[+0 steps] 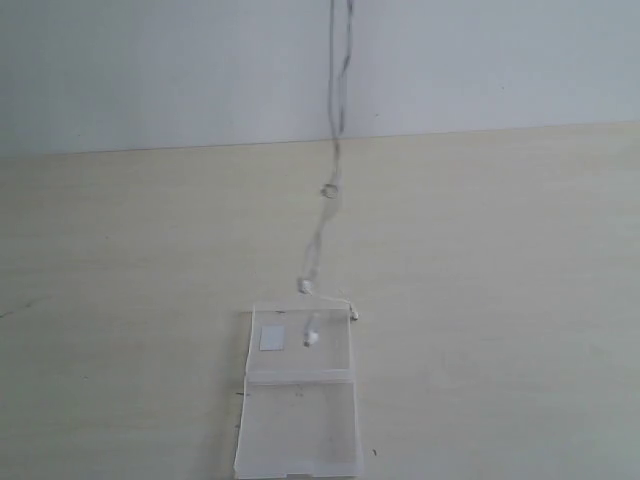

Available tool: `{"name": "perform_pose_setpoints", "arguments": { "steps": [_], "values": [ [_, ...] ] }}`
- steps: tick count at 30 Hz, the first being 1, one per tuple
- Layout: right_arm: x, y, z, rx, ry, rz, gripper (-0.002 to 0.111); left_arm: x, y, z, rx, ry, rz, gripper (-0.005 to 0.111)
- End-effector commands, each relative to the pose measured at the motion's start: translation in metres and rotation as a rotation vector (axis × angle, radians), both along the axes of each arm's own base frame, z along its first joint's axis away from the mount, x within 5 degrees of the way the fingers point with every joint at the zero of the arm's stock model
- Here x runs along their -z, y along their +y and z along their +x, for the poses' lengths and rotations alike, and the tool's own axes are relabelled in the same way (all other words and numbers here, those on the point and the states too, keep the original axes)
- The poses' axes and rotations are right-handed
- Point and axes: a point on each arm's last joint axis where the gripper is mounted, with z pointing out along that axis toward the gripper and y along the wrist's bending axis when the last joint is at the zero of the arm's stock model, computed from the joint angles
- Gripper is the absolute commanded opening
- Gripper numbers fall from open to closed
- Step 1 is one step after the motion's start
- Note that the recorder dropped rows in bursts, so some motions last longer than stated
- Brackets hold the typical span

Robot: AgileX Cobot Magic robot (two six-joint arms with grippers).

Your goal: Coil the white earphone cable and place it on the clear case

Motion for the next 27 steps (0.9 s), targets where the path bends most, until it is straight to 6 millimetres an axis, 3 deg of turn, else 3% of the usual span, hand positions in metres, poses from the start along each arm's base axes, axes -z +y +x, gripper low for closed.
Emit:
{"name": "perform_pose_setpoints", "arguments": {
  "steps": [1, 4, 8, 11, 19, 27],
  "values": [
    [-0.007, -0.002, -0.003, -0.002, -0.039, 0.032, 0.0, -0.001, 0.003, -0.001, -0.002, 0.015, 0.132, 0.0],
    [-0.007, -0.002, -0.003, -0.003, -0.041, 0.034, 0.0, -0.006, 0.015, -0.003, -0.026, 0.083, 0.541, 0.0],
    [-0.013, -0.002, -0.004, -0.007, -0.11, 0.052, 0.0, -0.015, 0.012, 0.0, -0.003, -0.002, 0.638, 0.0],
    [-0.018, -0.006, -0.009, -0.007, -0.121, 0.061, 0.0, -0.016, 0.015, -0.001, -0.01, 0.033, 0.767, 0.0],
    [-0.021, -0.014, -0.018, 0.003, -0.103, 0.056, 0.0, -0.018, 0.014, -0.001, -0.004, 0.023, 0.816, 0.0],
    [-0.019, -0.014, -0.017, 0.005, -0.077, 0.054, 0.0, -0.05, -0.018, 0.001, 0.194, -0.454, 0.862, 0.0]
  ]
}}
